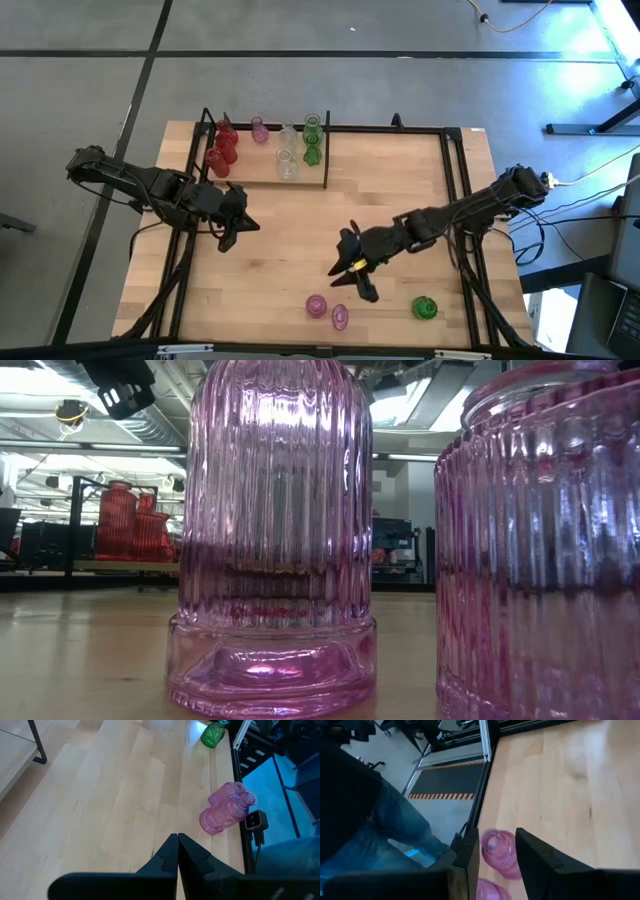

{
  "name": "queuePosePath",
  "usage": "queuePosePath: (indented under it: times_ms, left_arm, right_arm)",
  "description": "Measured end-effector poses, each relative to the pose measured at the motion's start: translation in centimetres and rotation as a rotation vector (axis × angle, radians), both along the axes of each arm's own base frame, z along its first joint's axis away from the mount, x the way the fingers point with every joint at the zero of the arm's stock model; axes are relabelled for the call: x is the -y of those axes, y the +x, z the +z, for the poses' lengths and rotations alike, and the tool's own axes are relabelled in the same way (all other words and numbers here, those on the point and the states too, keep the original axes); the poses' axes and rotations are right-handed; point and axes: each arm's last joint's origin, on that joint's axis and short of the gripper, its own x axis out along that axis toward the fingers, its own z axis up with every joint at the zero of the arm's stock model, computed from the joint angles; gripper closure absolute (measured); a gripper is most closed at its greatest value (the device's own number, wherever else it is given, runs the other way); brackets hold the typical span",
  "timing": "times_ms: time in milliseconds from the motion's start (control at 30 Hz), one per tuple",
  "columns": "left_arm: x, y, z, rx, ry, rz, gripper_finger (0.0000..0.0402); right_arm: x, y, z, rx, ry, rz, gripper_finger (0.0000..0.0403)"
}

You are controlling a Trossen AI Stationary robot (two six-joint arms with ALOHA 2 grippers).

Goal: Sort vases onto shelf
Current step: Put the left purple vase on the shelf aligned with the other purple vase

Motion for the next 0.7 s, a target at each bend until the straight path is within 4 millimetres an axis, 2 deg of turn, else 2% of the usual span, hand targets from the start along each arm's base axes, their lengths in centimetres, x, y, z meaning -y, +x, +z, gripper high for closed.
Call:
queuePosePath:
  times_ms: [200,400,700]
  left_arm:
    - [0.0,0.0,0.0,0.000,0.000,0.000,0.0401]
    - [0.0,0.0,0.0,-0.001,0.000,0.000,0.0401]
    - [0.0,0.0,0.0,0.001,0.002,0.003,0.0401]
  right_arm:
    - [-1.4,1.0,-1.7,-0.015,0.009,-0.027,0.0289]
    - [-1.9,2.2,-2.8,0.013,0.050,-0.054,0.0260]
    - [-3.8,2.3,-5.5,-0.072,0.017,0.049,0.0235]
